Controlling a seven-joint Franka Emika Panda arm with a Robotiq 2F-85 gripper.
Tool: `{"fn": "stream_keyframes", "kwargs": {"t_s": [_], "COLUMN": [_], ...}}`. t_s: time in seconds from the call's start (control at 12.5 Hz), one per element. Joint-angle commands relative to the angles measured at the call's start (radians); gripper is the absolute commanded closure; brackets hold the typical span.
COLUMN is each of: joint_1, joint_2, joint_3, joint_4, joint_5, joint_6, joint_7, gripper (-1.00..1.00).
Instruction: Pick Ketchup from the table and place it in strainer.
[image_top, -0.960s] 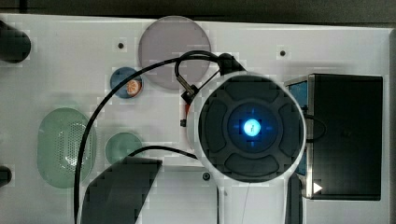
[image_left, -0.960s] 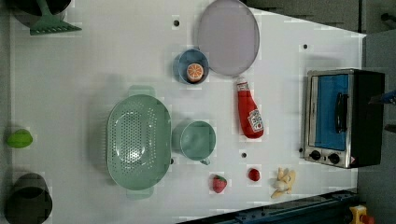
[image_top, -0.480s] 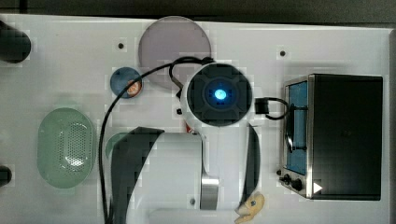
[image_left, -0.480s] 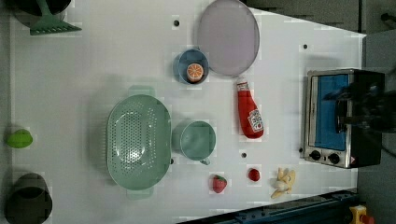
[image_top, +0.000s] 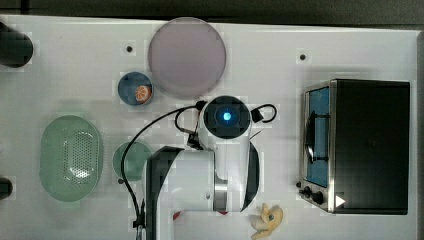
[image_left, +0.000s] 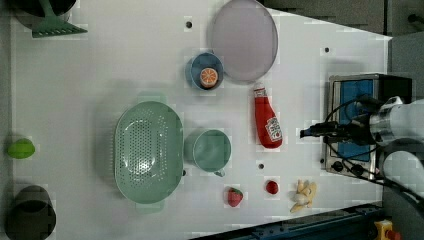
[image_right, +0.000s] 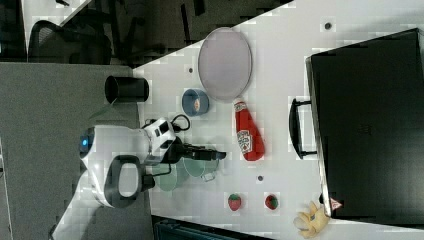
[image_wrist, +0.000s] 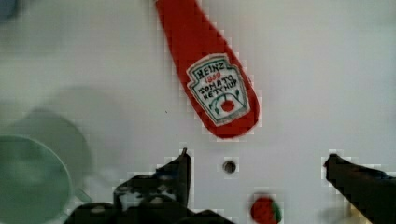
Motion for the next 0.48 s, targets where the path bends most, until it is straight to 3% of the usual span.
{"fn": "stream_keyframes", "kwargs": {"t_s": [0.08, 0.48], "joint_1": [-0.001, 0.003], "joint_2": [-0.012, 0.128], "joint_3": [0.006, 0.014], "joint_4": [-0.053, -0.098], "joint_5": [0.005, 0.004], "joint_6": [0.153, 0.306], "joint_7": [-0.328, -0.329], "gripper": [-1.00, -1.00]}}
